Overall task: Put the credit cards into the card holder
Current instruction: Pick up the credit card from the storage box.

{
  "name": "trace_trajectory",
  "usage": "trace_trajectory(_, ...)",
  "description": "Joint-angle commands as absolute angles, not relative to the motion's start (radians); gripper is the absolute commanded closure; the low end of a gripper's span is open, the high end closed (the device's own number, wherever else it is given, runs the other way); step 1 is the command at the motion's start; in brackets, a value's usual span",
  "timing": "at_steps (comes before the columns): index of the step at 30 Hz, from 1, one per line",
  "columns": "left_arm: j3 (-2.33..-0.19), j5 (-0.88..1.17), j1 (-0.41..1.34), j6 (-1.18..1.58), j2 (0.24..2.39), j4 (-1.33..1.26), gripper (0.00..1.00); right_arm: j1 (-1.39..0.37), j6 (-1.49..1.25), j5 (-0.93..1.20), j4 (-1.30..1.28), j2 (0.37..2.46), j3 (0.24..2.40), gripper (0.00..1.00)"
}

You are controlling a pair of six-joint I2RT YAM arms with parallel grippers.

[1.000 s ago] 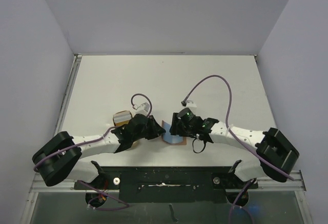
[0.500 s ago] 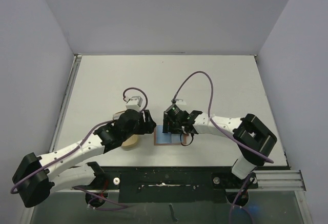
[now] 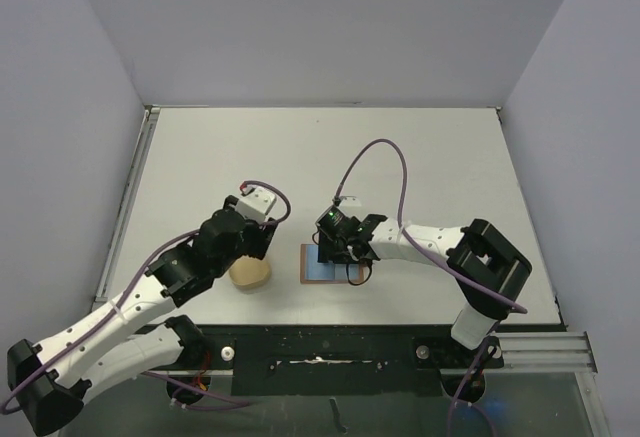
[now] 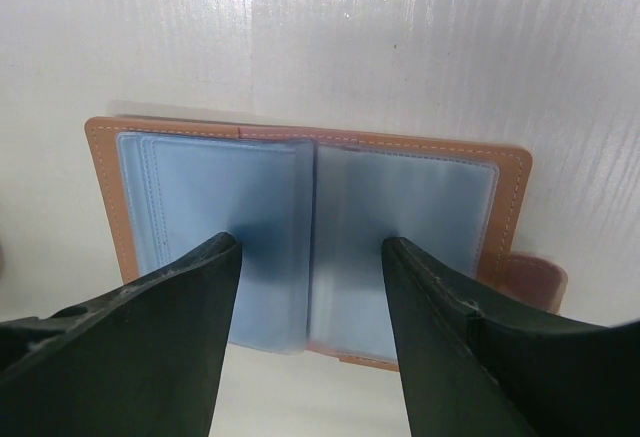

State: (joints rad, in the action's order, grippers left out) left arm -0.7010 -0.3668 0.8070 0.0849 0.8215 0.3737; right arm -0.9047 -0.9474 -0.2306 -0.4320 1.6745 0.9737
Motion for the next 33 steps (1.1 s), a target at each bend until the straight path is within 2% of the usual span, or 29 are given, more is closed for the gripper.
trace_trajectory(1,-0.68,-0.327,0.791,-0.173,0.857,0.428,0.39,-0.908,-0.936,-0.261,-0.451,1.675,0.992,0.41)
trace_trajectory(8,-0.63,-0.348,0.759,-0.286,0.921,0.425,0.37,-0.903,-0.91,-0.234,-0.418,1.658,0.973,0.41)
trace_trajectory(14,-0.604,-0.298,0.622,-0.305,0.982,0.313,0.38,-0.903,-0.884,-0.19,-0.363,1.654,0.944,0.4)
trace_trajectory(23,-0.65,-0.308,0.59,-0.349,1.123,0.29,0.37,-0.899,-0.856,-0.179,-0.352,1.661,0.961,0.4)
trace_trajectory(33,-0.615,-0.351,0.569,-0.364,1.153,0.197,0.37,-0.893,-0.856,-0.181,-0.342,1.638,0.932,0.4)
